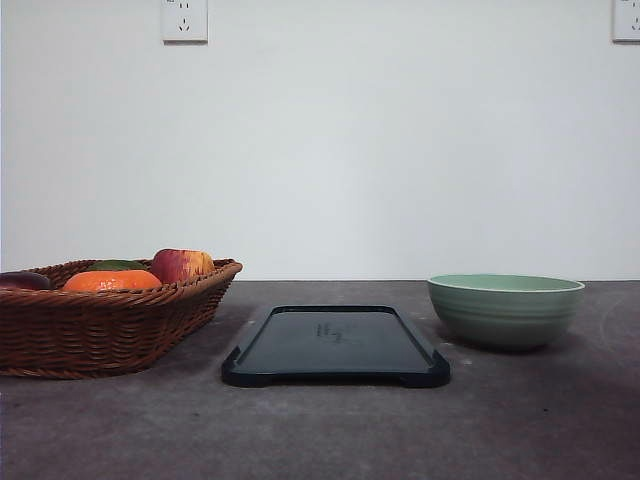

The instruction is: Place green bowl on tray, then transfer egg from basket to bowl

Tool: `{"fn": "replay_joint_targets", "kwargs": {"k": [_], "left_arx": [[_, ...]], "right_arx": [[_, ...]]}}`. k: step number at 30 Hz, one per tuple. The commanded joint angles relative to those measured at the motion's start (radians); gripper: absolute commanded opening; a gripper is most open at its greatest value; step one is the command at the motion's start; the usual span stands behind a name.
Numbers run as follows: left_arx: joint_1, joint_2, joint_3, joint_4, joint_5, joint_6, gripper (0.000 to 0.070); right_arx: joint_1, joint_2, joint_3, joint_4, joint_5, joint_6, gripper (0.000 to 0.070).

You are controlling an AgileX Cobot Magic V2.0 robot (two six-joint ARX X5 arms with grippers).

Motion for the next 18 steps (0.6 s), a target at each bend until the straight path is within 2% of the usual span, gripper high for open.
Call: {"fn": "replay_joint_targets", "kwargs": {"k": [1,5,8,13,15,18], "left_arx": [[0.002,0.0,-0.014,0.009,0.004,-0.183,0.0],[0.002,0.0,-0.005,0.037,0.005,-0.478,0.0],[0.002,0.0,-0.005,0.104,0.005,-0.579,0.0],[0.002,0.0,-0.003,0.299,0.004,-0.578,0.0],[0.002,0.0,0.003,0.374,-0.003,-0.53,0.0],[0.002,0.001,0.025,0.42,-0.003,-0.428,0.0]], "right_arx": [[-0.001,0.001,-0.004,0.018,0.001,0.133,0.0005],[-0.001,0.001,-0.003,0.098,0.002,0.385,0.0005],[-0.001,0.001,-0.003,0.179,0.004,0.487,0.0005],[-0.001,0.001,0.001,0.319,0.027,0.492,0.0004],[-0.001,0.001,0.013,0.343,0.035,0.463,0.0004],[-0.001,0.002,0.047,0.346,0.034,0.398,0.0004]]}}
